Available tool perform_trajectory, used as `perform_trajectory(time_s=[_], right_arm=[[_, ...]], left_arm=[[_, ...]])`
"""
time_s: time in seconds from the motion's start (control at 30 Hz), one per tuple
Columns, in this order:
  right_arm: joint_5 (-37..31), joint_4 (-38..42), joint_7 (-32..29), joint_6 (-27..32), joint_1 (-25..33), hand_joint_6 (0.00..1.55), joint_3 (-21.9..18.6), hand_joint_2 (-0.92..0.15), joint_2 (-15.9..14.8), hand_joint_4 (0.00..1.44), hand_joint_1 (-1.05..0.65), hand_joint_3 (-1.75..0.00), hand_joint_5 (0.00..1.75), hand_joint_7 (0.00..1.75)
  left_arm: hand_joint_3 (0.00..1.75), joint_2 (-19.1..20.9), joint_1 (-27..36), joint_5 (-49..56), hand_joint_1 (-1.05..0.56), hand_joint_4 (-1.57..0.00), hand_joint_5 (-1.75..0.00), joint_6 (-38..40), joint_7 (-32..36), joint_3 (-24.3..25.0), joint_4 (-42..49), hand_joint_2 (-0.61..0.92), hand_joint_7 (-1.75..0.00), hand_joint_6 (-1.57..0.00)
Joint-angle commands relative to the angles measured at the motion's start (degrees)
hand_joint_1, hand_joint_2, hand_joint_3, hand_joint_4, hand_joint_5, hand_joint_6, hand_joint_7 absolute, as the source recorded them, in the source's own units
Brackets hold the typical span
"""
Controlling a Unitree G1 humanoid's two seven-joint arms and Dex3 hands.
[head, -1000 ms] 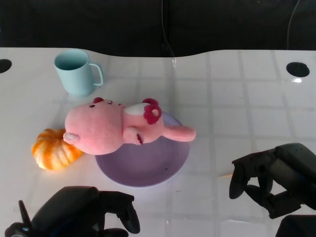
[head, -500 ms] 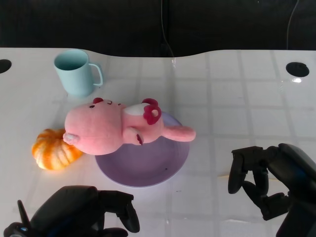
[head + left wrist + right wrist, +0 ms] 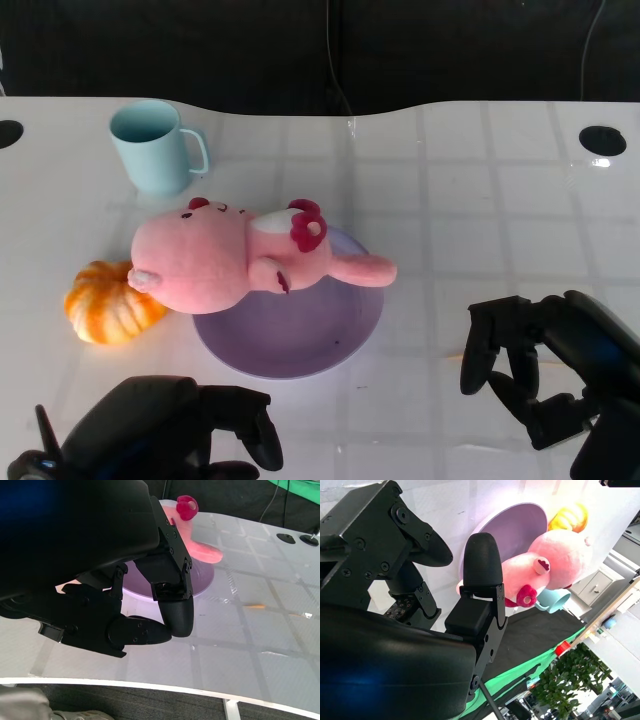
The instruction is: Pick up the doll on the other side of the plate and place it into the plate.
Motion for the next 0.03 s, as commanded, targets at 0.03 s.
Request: perform_trajectory(time_s=[0.03], right_arm=[[0.58,0.03,0.2,0.29,-0.21,0.91,-0.64,-0.24,-0.28,0.92,0.05,-1.44,1.71,1.25]], left_arm=[[0.35,0.97,0.32,-0.2,-0.29,-0.66,-1.55,0.18,-0.72,0.59,-0.78,0.92,-0.92,-0.76]])
